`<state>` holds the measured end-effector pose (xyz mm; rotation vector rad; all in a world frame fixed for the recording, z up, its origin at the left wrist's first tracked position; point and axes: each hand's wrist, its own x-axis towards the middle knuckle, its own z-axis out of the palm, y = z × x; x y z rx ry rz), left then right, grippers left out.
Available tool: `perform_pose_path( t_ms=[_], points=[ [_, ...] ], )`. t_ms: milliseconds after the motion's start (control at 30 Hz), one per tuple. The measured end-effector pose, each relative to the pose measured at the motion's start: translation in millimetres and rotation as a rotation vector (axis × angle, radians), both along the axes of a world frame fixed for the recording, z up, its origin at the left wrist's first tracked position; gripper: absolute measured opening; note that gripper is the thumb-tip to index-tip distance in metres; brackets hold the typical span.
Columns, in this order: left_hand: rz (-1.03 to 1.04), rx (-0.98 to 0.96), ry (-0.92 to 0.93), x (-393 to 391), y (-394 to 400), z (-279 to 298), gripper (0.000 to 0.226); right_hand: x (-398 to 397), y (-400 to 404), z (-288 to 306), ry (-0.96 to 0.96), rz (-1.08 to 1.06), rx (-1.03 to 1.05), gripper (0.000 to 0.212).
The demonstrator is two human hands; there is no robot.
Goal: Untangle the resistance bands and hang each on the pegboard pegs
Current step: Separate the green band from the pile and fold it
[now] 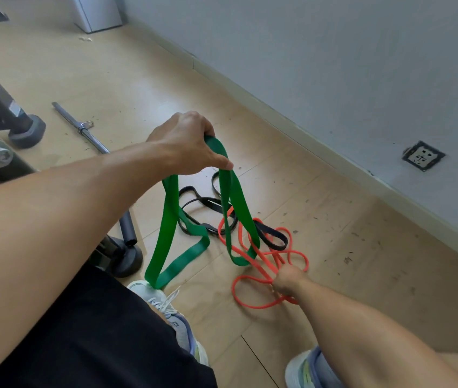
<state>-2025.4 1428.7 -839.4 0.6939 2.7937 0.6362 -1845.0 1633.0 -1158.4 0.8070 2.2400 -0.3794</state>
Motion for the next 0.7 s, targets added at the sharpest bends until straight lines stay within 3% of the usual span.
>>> perform_pose_path(
  t_ms=[100, 233, 367, 433, 567, 700],
  points=[
    [-0.013, 0.058, 0.015, 2.9, 0.8, 4.2, 0.046, -1.3, -1.4, 3.6, 0.151, -0.098, -0.012, 0.034],
    [-0.144, 0.117, 0.003, 7.3, -0.5, 7.6, 0.041, -10.7, -15.1, 5.8, 0.409, -0.05, 0.13, 0.075],
    [-0.264, 0.257, 0.025, 10.5, 0.8, 12.0, 0.043, -42.6, -34.1, 19.1, 0.642, -0.164, -0.161, 0.116],
    [-0.26, 0.382, 0.058, 12.1, 2.8, 17.4, 0.044, -60.0, -42.2, 27.7, 0.729, -0.248, -0.294, 0.117],
    [-0.198, 0.552, 0.101, 13.1, 2.8, 23.6, 0.044, -72.7, -46.7, 33.9, 0.702, -0.24, -0.372, 0.082],
    [-0.077, 0.713, 0.126, 10.7, -0.6, 25.0, 0.051, -59.0, -37.0, 0.9, 0.557, -0.385, -0.414, 0.106]
  ],
)
